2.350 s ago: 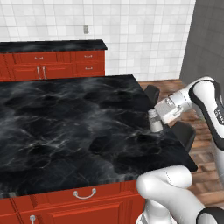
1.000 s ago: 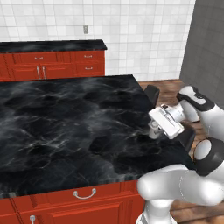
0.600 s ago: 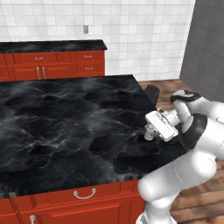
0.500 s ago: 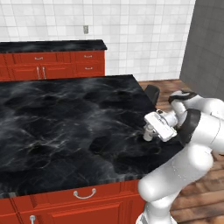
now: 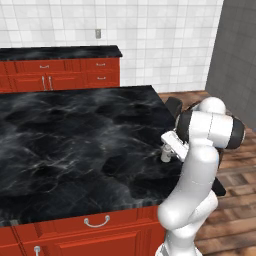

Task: Move the mustard and shaker from the cabinet to the dining counter.

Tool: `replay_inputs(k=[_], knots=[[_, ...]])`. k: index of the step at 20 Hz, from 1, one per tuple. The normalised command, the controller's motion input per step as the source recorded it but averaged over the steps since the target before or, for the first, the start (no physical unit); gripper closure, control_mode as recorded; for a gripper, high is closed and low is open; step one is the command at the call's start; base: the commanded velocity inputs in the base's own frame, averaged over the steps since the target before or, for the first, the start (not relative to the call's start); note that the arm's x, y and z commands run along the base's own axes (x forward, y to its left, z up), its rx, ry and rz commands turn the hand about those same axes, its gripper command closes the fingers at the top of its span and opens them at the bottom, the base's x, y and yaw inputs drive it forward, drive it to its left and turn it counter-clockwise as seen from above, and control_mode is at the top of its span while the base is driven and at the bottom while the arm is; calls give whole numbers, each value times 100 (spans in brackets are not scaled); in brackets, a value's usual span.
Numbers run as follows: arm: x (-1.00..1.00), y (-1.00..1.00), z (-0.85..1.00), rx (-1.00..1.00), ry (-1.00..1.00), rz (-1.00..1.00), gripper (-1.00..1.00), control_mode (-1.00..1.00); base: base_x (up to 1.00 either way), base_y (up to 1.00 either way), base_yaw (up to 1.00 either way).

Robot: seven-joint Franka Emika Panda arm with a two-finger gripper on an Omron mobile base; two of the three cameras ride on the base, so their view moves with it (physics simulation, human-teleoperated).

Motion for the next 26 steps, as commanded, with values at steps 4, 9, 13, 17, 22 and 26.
replay_inputs(k=[4, 9, 13, 17, 22, 26], knots=[[14, 0, -41, -9, 0, 2, 100, -100, 0, 0, 0], [28, -1, -33, -3, 0, 0, 100, -100, 0, 0, 0], [27, 0, -31, 0, 0, 0, 100, -100, 0, 0, 0], [25, -5, -34, 0, 0, 1, 100, -100, 0, 0, 0], [7, -7, -27, 0, 0, 3, -100, -100, 0, 0, 0], [-2, -17, -12, 0, 1, 4, -100, -100, 0, 0, 0]])
